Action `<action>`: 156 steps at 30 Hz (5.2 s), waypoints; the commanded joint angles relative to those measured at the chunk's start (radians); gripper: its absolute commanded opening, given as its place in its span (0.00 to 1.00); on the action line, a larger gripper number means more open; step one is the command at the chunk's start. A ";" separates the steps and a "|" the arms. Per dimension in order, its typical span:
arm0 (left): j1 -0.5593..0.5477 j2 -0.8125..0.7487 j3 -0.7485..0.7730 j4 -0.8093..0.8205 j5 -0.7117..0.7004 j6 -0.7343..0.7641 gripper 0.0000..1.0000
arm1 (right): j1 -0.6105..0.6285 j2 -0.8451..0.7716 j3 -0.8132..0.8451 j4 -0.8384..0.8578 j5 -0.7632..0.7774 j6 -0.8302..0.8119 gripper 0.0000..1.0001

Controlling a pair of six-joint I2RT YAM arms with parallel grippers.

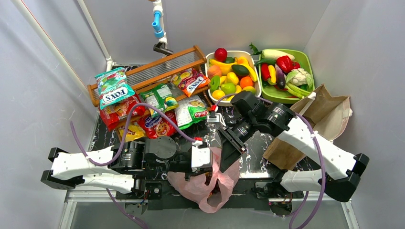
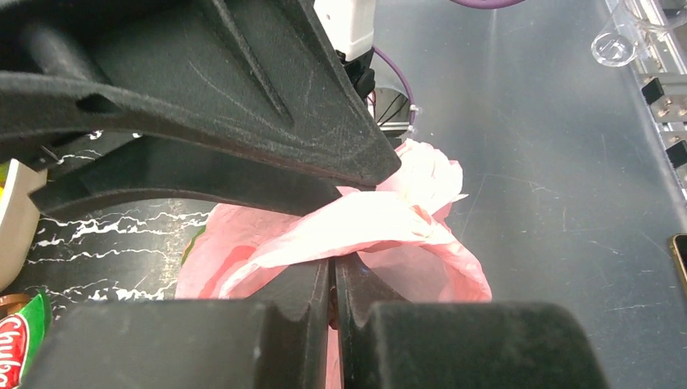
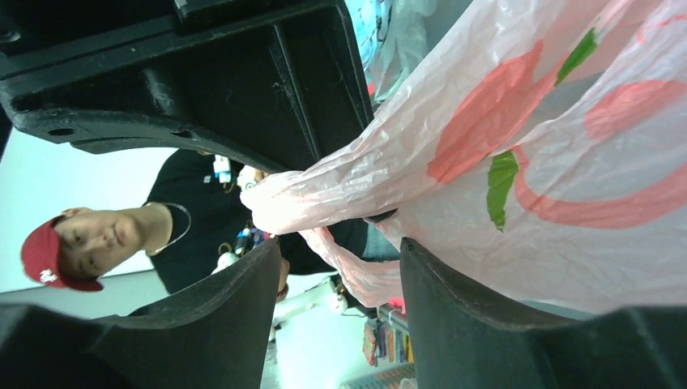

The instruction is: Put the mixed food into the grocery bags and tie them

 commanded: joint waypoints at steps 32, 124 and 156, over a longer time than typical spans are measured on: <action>-0.003 -0.010 -0.035 0.092 -0.159 -0.210 0.00 | -0.011 -0.285 -0.290 0.386 0.056 0.266 0.17; -0.002 -0.117 -0.137 0.233 -0.643 -0.397 0.00 | 0.133 -0.248 -0.388 1.060 0.357 0.219 0.50; -0.003 -0.062 -0.150 0.335 -0.823 -0.438 0.00 | 0.227 -0.265 -0.428 1.223 0.797 0.248 0.17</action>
